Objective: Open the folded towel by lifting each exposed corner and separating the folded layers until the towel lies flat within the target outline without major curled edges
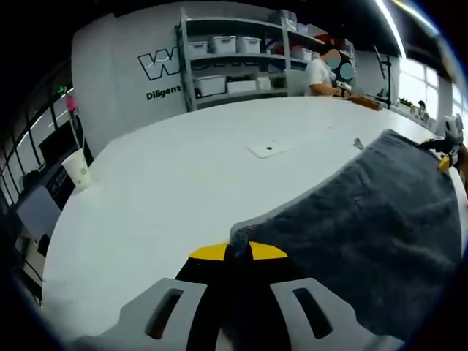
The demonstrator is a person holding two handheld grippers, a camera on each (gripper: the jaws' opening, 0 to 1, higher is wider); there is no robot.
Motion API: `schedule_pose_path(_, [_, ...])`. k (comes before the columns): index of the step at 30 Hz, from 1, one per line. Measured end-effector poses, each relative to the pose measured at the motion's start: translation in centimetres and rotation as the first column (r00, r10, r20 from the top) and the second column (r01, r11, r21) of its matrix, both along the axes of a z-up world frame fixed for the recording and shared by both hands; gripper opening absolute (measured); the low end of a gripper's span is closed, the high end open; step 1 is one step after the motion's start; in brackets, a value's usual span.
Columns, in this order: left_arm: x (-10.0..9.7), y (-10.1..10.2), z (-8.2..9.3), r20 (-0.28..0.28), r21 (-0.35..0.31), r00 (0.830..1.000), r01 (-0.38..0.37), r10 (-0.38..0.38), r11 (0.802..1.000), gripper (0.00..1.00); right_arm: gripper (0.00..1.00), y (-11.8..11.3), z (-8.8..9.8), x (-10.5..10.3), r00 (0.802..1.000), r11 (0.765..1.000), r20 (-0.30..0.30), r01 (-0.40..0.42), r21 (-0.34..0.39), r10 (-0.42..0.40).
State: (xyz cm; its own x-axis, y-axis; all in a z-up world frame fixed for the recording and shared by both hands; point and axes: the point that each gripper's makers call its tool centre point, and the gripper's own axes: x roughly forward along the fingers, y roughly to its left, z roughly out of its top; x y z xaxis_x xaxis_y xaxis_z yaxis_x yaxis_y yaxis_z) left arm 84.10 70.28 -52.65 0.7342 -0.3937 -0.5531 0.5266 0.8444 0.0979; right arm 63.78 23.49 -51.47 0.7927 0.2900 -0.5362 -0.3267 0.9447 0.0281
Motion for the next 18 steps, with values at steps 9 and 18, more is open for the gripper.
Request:
schedule_pose_path(9, [0.76, 0.64, 0.08, 0.052, 0.028, 0.998, -0.036, 0.035, 0.999, 0.09, 0.99, 0.08, -0.06, -0.09, 1.000, 1.000, -0.003, -0.004, 0.000, 0.004])
schedule_pose_path(18, [0.53, 1.15, 0.19, 0.040, -0.004, 0.996, -0.080, 0.080, 0.997, 0.20, 0.99, 0.21, -0.18, -0.16, 1.000, 1.000, -0.009, -0.012, -0.003, 0.012])
